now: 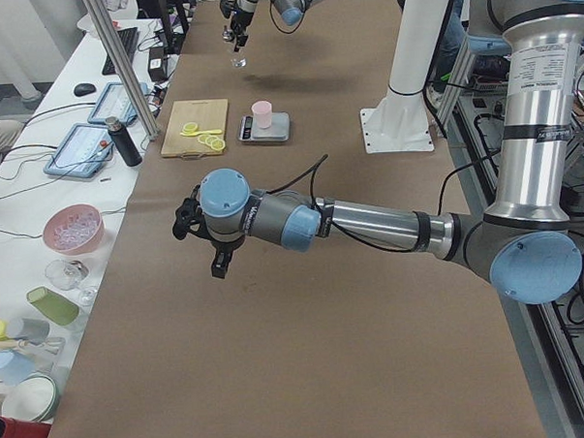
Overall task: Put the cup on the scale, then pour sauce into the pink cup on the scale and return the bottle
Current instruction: 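Lower the clear sauce bottle onto the table beside the cutting board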
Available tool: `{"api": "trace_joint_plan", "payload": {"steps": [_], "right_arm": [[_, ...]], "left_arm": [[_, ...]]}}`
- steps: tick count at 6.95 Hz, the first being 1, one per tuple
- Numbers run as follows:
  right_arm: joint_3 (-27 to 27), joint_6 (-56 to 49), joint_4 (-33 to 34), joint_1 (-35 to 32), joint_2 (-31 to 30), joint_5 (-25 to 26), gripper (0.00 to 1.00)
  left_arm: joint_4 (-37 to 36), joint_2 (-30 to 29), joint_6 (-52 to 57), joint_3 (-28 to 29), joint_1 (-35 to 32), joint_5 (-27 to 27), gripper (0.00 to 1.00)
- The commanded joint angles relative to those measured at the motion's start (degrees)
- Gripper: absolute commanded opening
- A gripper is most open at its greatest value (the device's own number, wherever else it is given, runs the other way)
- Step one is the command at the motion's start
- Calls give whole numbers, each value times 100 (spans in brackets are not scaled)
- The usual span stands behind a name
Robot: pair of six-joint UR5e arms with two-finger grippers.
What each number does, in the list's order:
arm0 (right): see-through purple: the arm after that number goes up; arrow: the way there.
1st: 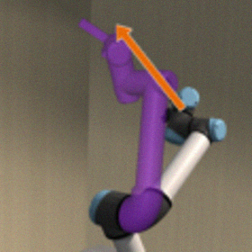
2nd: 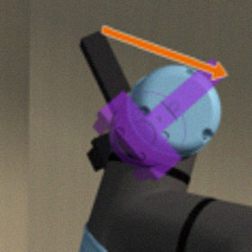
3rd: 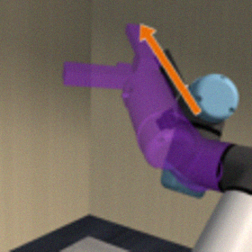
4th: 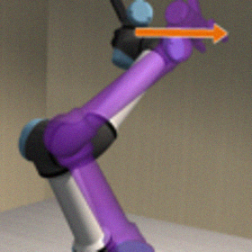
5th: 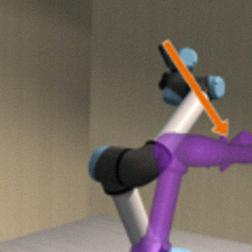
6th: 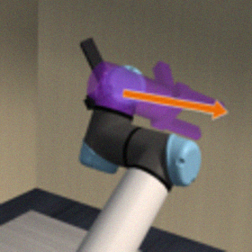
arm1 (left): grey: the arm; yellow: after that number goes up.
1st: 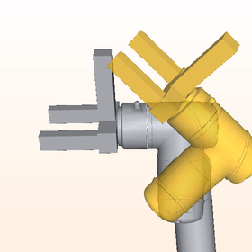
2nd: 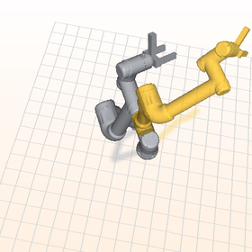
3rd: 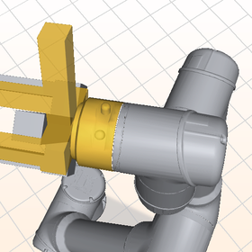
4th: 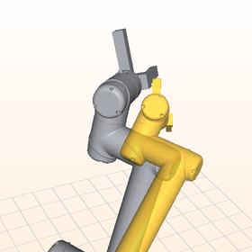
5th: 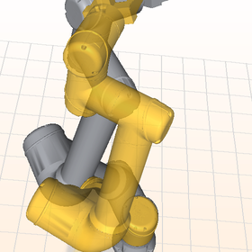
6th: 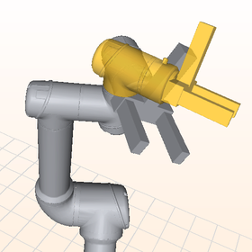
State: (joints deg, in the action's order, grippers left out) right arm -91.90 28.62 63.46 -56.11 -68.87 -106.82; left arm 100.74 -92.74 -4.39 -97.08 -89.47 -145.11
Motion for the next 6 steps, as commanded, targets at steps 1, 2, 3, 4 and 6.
{"api": "trace_joint_plan", "payload": {"steps": [1, 2, 3, 4, 6], "right_arm": [[366, 82, -510, -6, -30, -41, 0], [366, 91, -510, -6, -39, -84, 0], [375, 91, -510, -6, -47, -94, 0], [384, 195, -510, 3, -39, -85, 0], [550, 214, -632, 12, -13, -76, 0]], "left_arm": [[7, -7, -9, -38, -18, 0, 97], [7, -7, -9, -39, -27, 0, 97], [7, -7, -9, -47, -27, 0, 97], [7, -7, -9, -39, -27, 0, 97], [7, -7, -9, -39, -27, 0, 97]]}}
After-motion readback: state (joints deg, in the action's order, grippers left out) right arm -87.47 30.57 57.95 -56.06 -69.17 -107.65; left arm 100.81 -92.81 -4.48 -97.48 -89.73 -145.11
